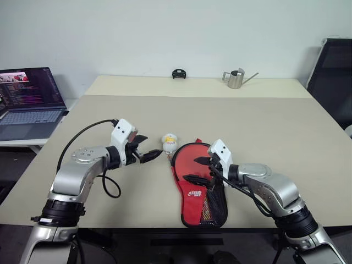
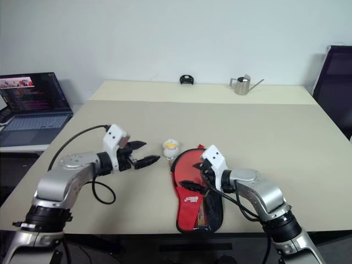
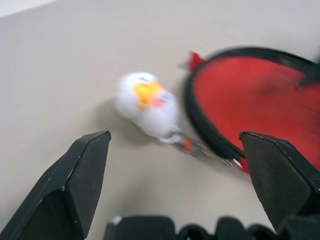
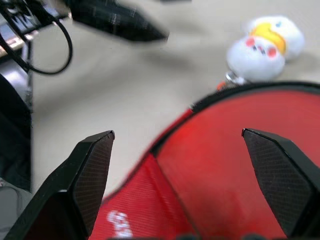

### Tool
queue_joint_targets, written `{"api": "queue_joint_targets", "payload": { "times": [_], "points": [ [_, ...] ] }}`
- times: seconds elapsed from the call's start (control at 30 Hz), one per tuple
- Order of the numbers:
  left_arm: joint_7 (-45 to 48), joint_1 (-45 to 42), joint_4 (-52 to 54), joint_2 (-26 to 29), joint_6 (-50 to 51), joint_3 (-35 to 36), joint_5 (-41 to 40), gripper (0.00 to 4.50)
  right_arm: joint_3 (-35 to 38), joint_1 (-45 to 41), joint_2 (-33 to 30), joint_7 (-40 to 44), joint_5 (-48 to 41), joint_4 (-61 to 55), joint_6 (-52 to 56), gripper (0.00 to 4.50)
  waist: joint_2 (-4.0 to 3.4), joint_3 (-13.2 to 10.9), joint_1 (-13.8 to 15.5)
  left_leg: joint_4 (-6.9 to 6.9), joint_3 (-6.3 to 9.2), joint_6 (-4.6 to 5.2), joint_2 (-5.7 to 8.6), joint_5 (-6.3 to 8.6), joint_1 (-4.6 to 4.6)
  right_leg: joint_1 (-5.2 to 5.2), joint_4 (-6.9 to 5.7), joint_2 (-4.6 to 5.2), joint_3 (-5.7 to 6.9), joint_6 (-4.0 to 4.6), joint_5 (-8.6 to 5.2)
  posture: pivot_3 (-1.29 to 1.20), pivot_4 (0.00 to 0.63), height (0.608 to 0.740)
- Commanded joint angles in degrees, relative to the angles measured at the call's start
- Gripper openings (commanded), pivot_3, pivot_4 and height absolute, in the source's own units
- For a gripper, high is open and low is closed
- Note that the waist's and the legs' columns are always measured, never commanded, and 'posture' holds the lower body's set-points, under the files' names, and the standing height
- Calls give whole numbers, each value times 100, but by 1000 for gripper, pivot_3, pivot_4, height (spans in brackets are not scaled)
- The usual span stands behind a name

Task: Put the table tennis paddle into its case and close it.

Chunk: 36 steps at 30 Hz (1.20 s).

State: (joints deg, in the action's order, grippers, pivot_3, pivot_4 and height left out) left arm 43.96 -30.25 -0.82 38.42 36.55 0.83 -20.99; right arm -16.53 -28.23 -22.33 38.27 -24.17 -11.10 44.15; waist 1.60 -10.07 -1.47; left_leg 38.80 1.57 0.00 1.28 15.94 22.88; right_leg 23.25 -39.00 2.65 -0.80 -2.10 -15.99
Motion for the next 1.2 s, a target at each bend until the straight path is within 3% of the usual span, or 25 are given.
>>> {"api": "queue_joint_targets", "payload": {
  "times": [0.03, 0.37, 0.6, 0.83, 1.2],
  "points": [
    [-246, -445, -471, -226, -136, -104, 285, 4500, -29, -80, 67, 58, 143, -25, -207, 4487, 0, 0, -3, 0, 0, 0, 0, 0, 0, 1, -1, 0, 1, 0, 0, 0, 150, 740],
    [56, -1990, -3308, -1070, -1345, -708, 1132, 4500, -21, -24, 327, 31, 300, -24, -213, 4487, 1, 0, -2, 1, -1, -2, 4, -1, 3, 3, -1, 0, 2, 0, 0, 0, 150, 740],
    [230, -2946, -5464, -1648, -2036, -715, 1492, 4500, 14, 27, 423, -36, 329, -112, -183, 4487, 3, 0, -20, 3, -8, -1, 5, -1, 5, 5, 1, -2, 16, 0, 0, 0, 150, 740],
    [711, -3008, -6085, -1905, -2247, -787, 1728, 4500, 103, 106, 442, -220, 351, -206, -173, 4487, 4, 0, -19, 2, -9, -1, 5, -1, 6, 8, 0, -2, 16, -1, 0, 0, 150, 740],
    [836, -2621, -5657, -1557, -2189, -575, 1768, 733, 44, 35, 439, -365, 692, 63, -436, 4500, 5, 1, -40, 3, -8, -1, 6, -1, 3, 8, -6, -2, 6, -1, 0, 0, 150, 740]
  ]
}}
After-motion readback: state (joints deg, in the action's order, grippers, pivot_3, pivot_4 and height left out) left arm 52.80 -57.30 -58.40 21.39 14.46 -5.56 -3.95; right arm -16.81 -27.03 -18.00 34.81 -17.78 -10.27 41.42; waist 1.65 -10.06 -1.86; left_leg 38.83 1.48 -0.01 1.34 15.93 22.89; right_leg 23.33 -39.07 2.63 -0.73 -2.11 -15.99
